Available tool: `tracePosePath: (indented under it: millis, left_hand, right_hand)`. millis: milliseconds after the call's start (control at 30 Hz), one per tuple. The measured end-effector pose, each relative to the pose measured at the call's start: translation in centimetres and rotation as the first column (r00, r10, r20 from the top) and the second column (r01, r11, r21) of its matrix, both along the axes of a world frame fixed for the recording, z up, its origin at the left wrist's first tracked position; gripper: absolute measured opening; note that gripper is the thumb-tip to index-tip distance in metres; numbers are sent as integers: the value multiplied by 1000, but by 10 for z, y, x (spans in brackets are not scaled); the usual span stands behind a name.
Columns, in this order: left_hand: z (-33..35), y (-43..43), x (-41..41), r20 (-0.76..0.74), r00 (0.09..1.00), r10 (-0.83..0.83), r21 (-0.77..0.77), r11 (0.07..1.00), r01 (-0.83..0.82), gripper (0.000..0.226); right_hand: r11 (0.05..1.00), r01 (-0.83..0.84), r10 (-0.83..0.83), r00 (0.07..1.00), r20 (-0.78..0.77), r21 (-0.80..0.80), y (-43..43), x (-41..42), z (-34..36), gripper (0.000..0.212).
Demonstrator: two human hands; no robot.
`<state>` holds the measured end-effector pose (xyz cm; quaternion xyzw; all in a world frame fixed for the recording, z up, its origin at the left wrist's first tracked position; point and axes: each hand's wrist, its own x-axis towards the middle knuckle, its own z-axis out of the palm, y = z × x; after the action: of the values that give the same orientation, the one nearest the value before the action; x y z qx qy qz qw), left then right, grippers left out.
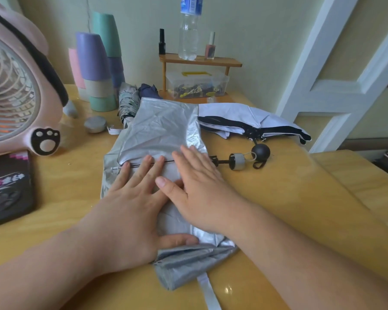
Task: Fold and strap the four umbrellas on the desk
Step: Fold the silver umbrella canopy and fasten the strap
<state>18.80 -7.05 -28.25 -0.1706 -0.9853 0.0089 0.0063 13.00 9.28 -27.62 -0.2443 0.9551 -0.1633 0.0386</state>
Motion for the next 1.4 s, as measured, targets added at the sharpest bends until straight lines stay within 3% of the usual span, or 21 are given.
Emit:
tracePosePath:
  millis: [67,133,167,233,267,333,433,567,700,767,833,967,1133,1233,1300,1400]
  left_hand:
    - [2,1,0,19,1000,-13,4,1000,13,111]
    - [4,3,0,27,999,-41,35,999,40,114]
    - [4,4,1,20,998,-55,56,997,54,115]
    - [0,5,4,-62,996,-63,87,994,68,117]
    - [-4,5,5,-129,990,-51,79,995,62,116]
    - [-11,3,4,-188,982,-26,53,998,37,115]
    - [-14,2,0,-144,987,-65,56,996,74,118]
    - [-18,-2,1,-159,982,-98,84,990,112,116]
    - [-10,-6,0,-150,984,-100,81,990,113,114]
    - [-5,-7,-2,-57,997,-50,133,989,58,114]
    - [2,-11,-6,2,1000,-12,149,989,12,114]
    - [6,-16,-11,-28,998,50,146,988,-45,118]
    - [11,-10,-7,-32,997,-63,126,990,67,119]
    - [3,-14,-8,-103,962,-255,127,955,267,96]
    - [-12,-16,-8,-179,895,-410,-7,910,415,73]
    - [-27,-14,-12,-168,866,-471,-71,882,465,46]
  right_hand:
    - [1000,-4,6,995,-100,23,8,3,10,80]
    - [996,-29,10,977,-213,-87,7,12,20,77]
    - [975,-50,8,982,-189,-217,2,19,23,76]
    - [846,-8,45,997,57,-534,-15,33,26,73]
    - [796,42,78,982,172,-604,-23,37,23,72]
    - [824,74,41,981,189,-561,-32,35,12,71]
    - [847,151,-92,986,141,-510,-27,22,1,69]
    - [908,183,-135,979,150,-377,-15,17,-2,78]
    - [904,249,-214,967,137,-348,-9,10,-1,84]
    - [884,267,-249,964,96,-383,-5,2,1,85]
    - [844,273,-286,957,44,-462,2,-6,4,83]
    - [719,310,-342,937,72,-622,15,-29,14,67]
    - [594,451,-305,893,332,-666,8,-73,37,55]
    - [541,466,-247,884,397,-701,1,-96,53,41]
    - [463,456,-161,886,434,-760,-4,-110,60,42]
    - [347,466,-72,878,473,-814,-11,-126,69,35]
